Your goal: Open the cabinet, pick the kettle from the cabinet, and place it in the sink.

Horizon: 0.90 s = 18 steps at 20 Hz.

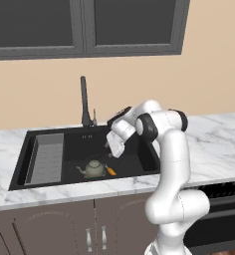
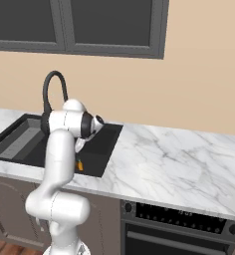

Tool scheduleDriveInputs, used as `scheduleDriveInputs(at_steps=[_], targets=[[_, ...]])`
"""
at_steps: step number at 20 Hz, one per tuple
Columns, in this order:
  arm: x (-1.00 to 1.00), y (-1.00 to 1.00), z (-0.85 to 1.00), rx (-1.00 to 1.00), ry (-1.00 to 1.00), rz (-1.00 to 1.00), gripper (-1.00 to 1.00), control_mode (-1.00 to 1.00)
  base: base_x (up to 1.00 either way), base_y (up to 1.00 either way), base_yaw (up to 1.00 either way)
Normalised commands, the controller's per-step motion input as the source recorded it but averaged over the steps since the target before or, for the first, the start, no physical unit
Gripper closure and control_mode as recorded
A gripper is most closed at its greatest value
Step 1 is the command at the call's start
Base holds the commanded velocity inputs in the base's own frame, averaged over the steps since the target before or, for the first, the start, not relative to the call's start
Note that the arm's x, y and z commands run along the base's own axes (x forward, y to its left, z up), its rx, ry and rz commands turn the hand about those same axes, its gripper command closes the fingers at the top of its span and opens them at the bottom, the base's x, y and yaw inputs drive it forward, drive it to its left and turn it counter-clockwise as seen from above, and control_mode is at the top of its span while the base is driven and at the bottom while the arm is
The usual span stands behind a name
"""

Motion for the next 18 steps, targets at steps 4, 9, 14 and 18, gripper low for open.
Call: scheduleDriveInputs(at_steps=[4,9,14,18], targets=[[-0.20,-0.03,0.36,-0.17,-0.02,-0.16,-1.00,-1.00,0.00,0.00,0.00],[-0.20,-0.05,0.40,-0.14,0.01,-0.22,-1.00,-1.00,0.00,0.00,0.00],[-0.11,-0.13,0.46,-0.10,0.14,-0.24,-1.00,-1.00,0.00,0.00,0.00],[-0.16,-0.20,0.45,-0.07,0.21,-0.22,-1.00,-1.00,0.00,0.00,0.00]])
